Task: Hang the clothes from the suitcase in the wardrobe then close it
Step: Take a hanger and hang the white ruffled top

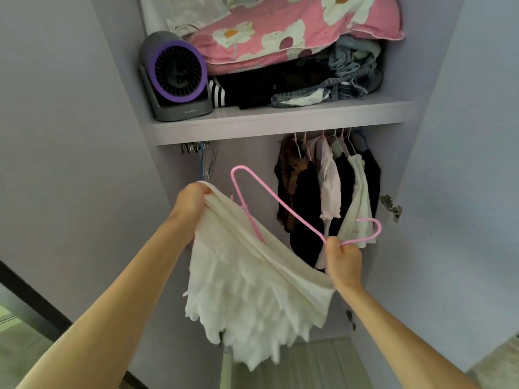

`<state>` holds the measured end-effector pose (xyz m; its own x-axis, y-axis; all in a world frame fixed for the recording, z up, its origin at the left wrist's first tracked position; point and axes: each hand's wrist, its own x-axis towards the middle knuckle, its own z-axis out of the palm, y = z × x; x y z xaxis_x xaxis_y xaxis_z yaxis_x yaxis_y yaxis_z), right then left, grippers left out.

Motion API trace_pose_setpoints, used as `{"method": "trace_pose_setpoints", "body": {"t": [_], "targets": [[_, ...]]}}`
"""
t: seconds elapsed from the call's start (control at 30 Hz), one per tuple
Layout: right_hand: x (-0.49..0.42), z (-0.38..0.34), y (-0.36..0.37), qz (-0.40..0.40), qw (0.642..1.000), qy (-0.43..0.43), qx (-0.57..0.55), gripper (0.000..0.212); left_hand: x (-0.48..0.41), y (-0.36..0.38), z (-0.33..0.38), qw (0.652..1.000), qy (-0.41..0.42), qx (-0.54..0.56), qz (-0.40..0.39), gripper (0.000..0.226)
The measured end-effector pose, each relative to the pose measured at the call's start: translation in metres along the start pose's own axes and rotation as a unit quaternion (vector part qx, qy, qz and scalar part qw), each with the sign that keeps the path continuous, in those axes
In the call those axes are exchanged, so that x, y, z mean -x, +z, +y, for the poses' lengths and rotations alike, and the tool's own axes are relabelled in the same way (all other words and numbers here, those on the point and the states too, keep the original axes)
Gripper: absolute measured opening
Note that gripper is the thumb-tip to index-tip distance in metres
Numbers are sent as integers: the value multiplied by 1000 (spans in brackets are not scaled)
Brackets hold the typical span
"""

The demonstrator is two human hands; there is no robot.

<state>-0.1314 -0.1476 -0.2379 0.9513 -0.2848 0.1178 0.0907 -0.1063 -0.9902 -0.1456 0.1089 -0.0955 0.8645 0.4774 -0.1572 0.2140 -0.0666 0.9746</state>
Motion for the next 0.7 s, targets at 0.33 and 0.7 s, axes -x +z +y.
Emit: {"method": "trace_pose_setpoints", "body": {"t": [0.33,0.7], "targets": [[-28,-42,-26,-30,987,-114,112,56,-31,-13,-16,944,70,-319,53,25],[-28,-43,-28,-20,989,-115,91,55,-33,-18,-19,952,45,-301,29,31]]}}
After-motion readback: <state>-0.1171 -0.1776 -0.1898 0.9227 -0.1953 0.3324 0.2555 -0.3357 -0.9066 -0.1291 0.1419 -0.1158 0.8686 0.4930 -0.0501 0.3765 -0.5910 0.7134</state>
